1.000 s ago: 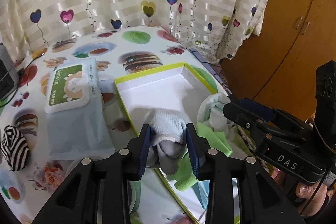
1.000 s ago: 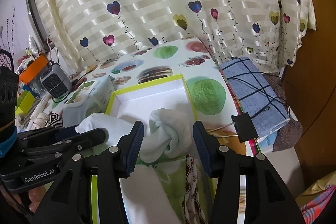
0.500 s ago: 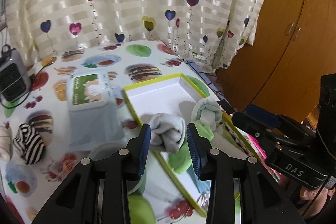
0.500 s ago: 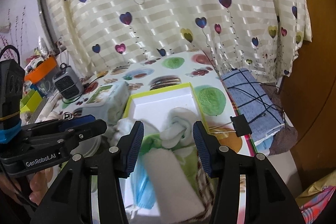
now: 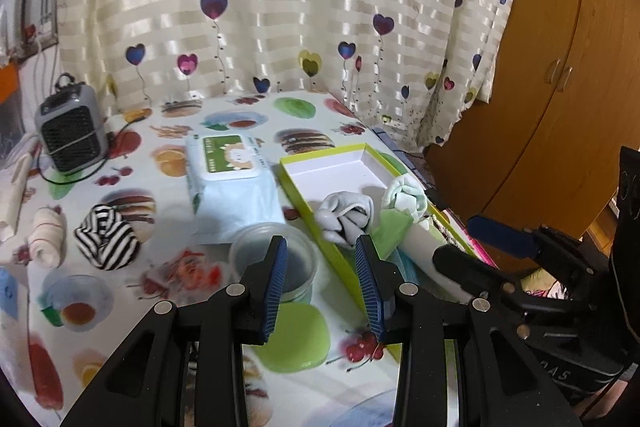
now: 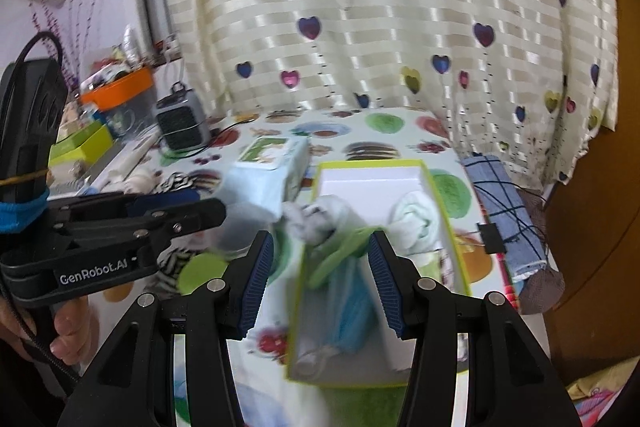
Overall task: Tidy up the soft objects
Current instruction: 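Withdraw both grippers and approach the black-and-white striped socks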
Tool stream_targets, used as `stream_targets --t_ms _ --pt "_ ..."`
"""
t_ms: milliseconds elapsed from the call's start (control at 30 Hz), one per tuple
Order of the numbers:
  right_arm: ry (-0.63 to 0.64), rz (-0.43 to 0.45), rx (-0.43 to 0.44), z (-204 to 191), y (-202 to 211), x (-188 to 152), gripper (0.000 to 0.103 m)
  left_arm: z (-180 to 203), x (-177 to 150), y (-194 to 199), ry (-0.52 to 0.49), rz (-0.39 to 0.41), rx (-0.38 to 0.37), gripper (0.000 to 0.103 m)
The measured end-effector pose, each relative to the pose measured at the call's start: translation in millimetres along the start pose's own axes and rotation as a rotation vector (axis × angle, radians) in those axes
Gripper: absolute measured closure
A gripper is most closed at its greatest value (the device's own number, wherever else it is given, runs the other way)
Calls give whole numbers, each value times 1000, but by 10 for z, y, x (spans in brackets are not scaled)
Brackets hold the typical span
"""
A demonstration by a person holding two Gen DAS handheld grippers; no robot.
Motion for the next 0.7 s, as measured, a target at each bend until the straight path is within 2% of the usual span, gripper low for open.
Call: stream_targets --t_ms 200,500,700 --pt "6 -9 37 -209 72 -49 53 -107 -115 221 13 24 18 69" --pt "57 -46 67 -535 77 -166 53 -349 -355 384 55 15 51 69" --pt "77 -40 88 -690 94 -175 53 -502 -462 478 80 20 75 69"
Point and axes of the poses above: each gripper's, at about its wrist camera, not at the fingertips, and y roughly against the way its jaws point, z to its right, x to its top, the point moved 10 cm from there along -y, roughly the way its jaws point, and after that the axes turned 4 degrees about -x, right-handed, at the moved point
